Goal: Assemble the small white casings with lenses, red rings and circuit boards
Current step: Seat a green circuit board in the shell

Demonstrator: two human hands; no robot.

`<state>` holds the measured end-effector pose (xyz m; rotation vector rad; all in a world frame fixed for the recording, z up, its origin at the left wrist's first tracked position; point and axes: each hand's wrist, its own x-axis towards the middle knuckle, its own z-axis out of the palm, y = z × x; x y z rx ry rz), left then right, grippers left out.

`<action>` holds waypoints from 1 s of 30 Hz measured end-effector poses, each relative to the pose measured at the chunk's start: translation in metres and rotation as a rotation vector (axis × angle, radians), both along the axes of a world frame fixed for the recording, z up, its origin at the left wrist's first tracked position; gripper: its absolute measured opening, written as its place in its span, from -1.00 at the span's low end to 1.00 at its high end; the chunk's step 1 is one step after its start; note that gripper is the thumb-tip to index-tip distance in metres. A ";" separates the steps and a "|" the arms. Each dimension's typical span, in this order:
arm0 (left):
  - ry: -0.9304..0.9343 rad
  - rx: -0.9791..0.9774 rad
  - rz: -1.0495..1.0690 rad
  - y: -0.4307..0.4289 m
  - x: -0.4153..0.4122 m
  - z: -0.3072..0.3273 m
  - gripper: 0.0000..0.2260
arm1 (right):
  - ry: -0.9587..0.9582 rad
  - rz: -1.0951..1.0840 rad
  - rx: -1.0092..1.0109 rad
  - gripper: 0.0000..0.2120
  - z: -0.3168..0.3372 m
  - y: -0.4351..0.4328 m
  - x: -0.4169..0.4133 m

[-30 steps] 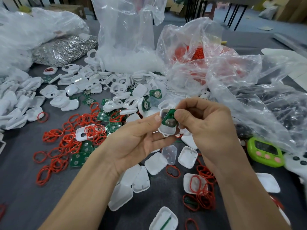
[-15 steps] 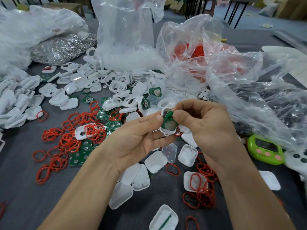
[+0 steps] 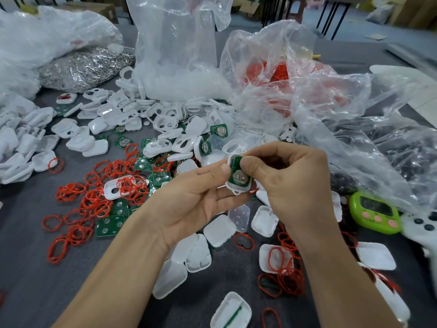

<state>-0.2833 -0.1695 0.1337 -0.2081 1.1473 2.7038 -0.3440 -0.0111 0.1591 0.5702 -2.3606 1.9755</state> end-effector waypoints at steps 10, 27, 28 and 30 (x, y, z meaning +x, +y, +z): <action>0.026 -0.047 -0.001 -0.002 0.002 0.002 -0.64 | 0.179 -0.093 0.083 -0.92 -0.001 -0.004 0.007; 0.024 -0.094 -0.005 -0.003 0.002 0.001 -0.65 | 0.135 -0.135 0.155 -0.72 -0.012 -0.006 0.003; 0.020 -0.128 0.001 -0.002 0.001 0.000 -0.63 | 0.129 -0.139 0.170 -0.72 -0.013 -0.006 0.002; 0.005 -0.212 0.028 0.000 0.000 -0.001 -0.65 | 0.113 -0.147 0.216 -0.75 -0.017 -0.007 0.001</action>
